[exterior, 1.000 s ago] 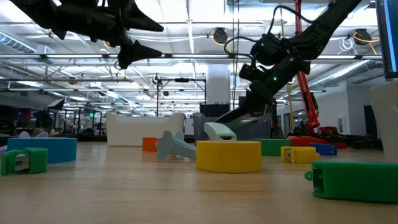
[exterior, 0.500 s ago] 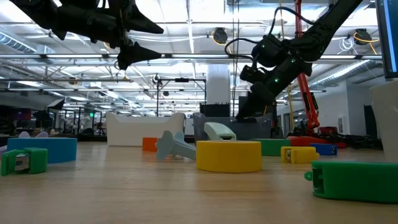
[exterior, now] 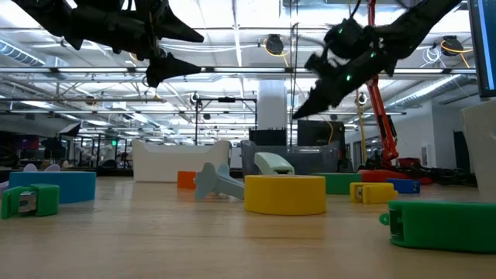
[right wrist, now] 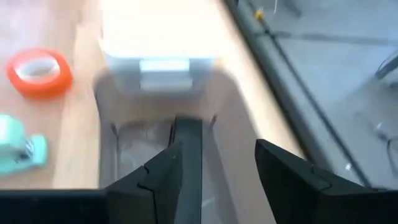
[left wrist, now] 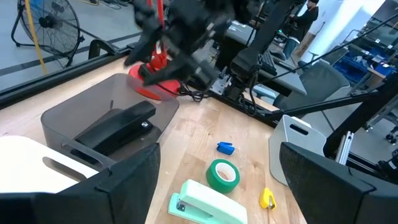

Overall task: Pick and place Stapler, Stapler remover, tape
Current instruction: Put the light green stapler into the black bin

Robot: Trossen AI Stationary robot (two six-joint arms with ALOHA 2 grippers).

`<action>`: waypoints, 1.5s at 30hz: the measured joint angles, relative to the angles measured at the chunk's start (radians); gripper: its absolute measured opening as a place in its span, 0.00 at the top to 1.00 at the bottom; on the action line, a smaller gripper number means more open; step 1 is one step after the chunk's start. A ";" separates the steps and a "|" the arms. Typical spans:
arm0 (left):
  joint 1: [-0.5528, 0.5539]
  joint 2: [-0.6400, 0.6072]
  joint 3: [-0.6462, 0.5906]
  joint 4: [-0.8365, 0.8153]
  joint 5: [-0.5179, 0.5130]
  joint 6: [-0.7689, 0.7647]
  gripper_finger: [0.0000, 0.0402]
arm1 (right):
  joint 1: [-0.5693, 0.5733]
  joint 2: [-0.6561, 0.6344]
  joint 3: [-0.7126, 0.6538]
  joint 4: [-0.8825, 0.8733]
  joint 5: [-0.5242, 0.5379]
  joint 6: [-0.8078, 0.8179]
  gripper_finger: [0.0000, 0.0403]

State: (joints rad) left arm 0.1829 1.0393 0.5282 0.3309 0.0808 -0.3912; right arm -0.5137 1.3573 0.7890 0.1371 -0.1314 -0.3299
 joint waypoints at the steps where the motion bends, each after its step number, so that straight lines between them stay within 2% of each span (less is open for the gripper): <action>1: 0.000 0.000 0.000 0.000 0.000 0.000 0.17 | 0.006 -0.033 0.000 -0.022 0.000 0.005 0.55; 9: 0.000 0.000 0.000 0.002 -0.002 0.000 0.17 | 0.127 -0.245 0.000 -0.212 -0.028 0.082 0.63; 13: 0.000 0.000 0.000 0.005 -0.002 -0.004 0.17 | 0.206 -0.294 0.000 -0.291 -0.029 0.141 0.68; 17: 0.000 0.000 0.000 0.013 -0.003 -0.046 0.17 | 0.289 -0.301 0.000 -0.294 -0.031 0.243 0.72; 22: -0.004 0.000 0.000 -0.008 -0.002 -0.090 0.17 | 0.373 -0.289 0.000 -0.265 -0.026 0.386 0.72; 27: -0.018 0.000 0.001 -0.069 -0.001 -0.083 0.17 | 0.446 -0.275 0.000 -0.233 -0.021 0.451 0.66; 36: -0.029 -0.003 0.001 -0.122 0.000 -0.012 0.17 | 0.549 -0.218 0.000 -0.117 0.165 0.605 0.55; 40: -0.028 -0.042 0.001 -0.142 0.026 0.021 0.17 | 0.578 -0.149 0.028 -0.058 0.188 0.660 0.53; 45: -0.026 -0.161 0.001 -0.255 0.069 0.069 0.17 | 0.602 -0.023 0.157 -0.097 0.214 0.629 0.52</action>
State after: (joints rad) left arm 0.1566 0.8783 0.5293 0.0757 0.1497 -0.3222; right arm 0.0881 1.3339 0.9461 0.0402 0.0823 0.2990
